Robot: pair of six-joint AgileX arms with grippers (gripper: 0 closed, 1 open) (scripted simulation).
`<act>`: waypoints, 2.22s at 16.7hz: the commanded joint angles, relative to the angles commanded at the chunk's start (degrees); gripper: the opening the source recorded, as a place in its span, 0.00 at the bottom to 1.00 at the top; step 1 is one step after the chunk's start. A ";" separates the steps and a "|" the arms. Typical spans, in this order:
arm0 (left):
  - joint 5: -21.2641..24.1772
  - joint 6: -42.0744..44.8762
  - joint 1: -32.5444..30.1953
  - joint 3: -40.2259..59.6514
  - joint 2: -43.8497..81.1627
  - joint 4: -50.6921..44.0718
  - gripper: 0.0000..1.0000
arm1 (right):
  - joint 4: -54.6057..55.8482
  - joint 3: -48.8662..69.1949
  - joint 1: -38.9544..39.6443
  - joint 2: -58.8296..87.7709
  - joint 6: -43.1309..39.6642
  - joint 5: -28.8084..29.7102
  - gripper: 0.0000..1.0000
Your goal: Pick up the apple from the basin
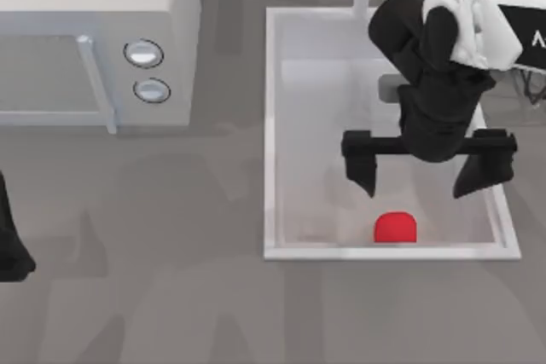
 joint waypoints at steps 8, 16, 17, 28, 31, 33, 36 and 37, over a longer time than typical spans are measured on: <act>0.00 0.00 0.00 0.00 0.00 0.00 1.00 | 6.76 -2.85 -0.20 4.39 0.03 0.03 1.00; 0.00 0.00 0.00 0.00 0.00 0.00 1.00 | 27.95 -10.54 0.07 17.28 0.30 0.16 1.00; 0.00 0.00 0.00 0.00 0.00 0.00 1.00 | 28.29 -10.70 0.08 17.58 0.31 0.17 1.00; 0.00 0.00 0.00 0.00 0.00 0.00 1.00 | 28.29 -10.70 0.08 17.58 0.31 0.17 0.40; 0.00 0.00 0.00 0.00 0.00 0.00 1.00 | 28.29 -10.70 0.08 17.58 0.31 0.17 0.17; 0.00 0.00 0.00 0.00 0.00 0.00 1.00 | 28.29 -10.70 0.08 17.58 0.31 0.17 0.02; 0.00 0.00 0.00 0.00 0.00 0.00 1.00 | 28.29 -10.70 0.08 17.58 0.31 0.17 0.00; 0.00 0.00 0.00 0.00 0.00 0.00 1.00 | 28.29 -10.70 0.08 17.58 0.31 0.17 0.00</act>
